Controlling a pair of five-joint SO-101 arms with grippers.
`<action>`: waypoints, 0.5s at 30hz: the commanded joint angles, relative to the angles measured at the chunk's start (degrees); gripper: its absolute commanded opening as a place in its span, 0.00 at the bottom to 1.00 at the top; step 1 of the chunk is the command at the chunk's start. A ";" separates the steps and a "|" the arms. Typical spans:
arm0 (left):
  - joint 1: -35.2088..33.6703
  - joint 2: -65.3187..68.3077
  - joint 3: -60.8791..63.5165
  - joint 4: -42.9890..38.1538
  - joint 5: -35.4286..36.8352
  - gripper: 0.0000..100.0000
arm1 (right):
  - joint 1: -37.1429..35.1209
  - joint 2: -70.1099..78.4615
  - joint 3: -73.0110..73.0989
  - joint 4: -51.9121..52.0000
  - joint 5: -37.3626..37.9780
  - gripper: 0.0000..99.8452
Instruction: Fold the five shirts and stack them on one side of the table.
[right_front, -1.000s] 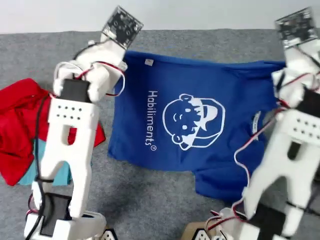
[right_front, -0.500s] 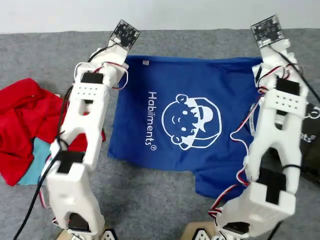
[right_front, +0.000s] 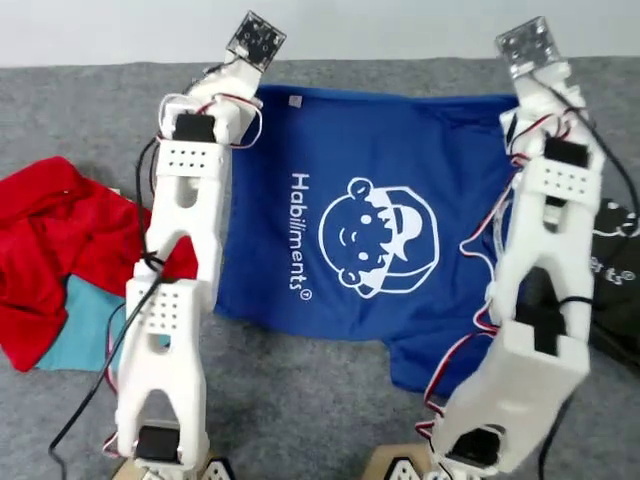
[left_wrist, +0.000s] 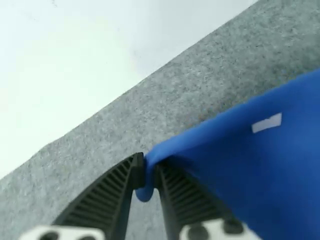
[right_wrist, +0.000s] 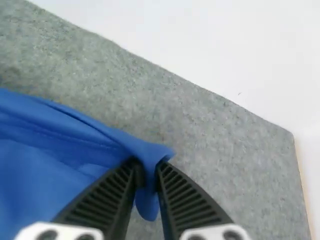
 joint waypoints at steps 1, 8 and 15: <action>-1.32 1.41 -12.88 12.31 -3.60 0.00 | -0.31 -0.84 -7.21 8.75 -0.53 0.01; 0.35 3.60 -23.08 35.52 -15.38 0.00 | -2.15 -1.01 -8.70 27.47 3.25 0.01; -0.53 3.16 -22.11 40.35 -21.19 0.00 | -2.86 -1.01 -8.70 40.66 6.15 0.01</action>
